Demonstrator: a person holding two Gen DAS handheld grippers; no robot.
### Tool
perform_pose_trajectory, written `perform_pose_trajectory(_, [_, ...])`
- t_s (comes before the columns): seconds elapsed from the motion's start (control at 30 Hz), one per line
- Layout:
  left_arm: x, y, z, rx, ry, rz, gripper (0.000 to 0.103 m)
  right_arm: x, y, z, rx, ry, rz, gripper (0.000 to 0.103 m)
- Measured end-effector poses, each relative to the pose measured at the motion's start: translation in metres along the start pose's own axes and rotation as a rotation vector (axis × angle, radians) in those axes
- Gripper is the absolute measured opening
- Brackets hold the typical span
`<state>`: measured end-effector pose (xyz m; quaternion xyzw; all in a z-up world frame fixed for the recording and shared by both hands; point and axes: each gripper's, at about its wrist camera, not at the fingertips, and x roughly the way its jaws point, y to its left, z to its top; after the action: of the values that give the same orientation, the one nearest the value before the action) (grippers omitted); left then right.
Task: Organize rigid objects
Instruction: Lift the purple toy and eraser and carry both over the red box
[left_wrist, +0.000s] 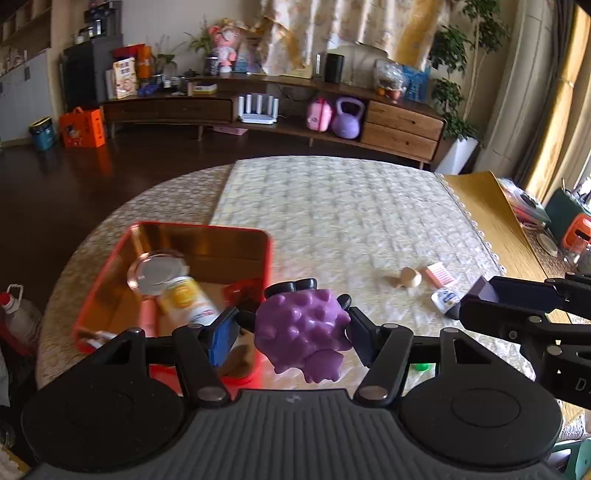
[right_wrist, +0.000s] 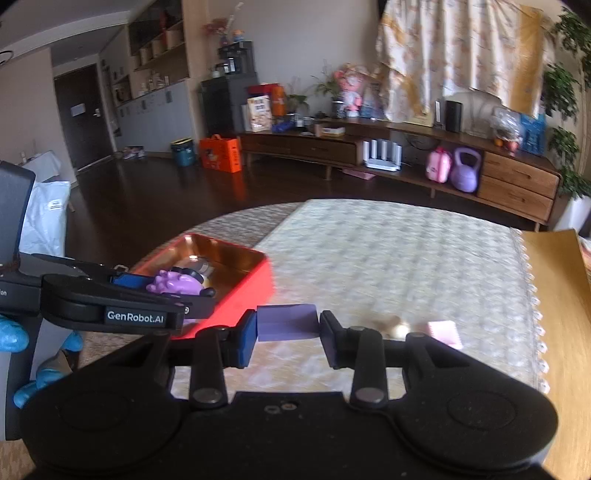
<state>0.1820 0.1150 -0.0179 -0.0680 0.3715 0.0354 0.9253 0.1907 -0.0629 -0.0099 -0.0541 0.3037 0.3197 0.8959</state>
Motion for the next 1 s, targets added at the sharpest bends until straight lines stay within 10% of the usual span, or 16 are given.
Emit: perform_pose_trajectory(1.0, [0.031,0.132,-0.001,-0.099,0.029,0.144,0.063,0.133,0.081,0.04,-0.114,0.139,0.06,0.036])
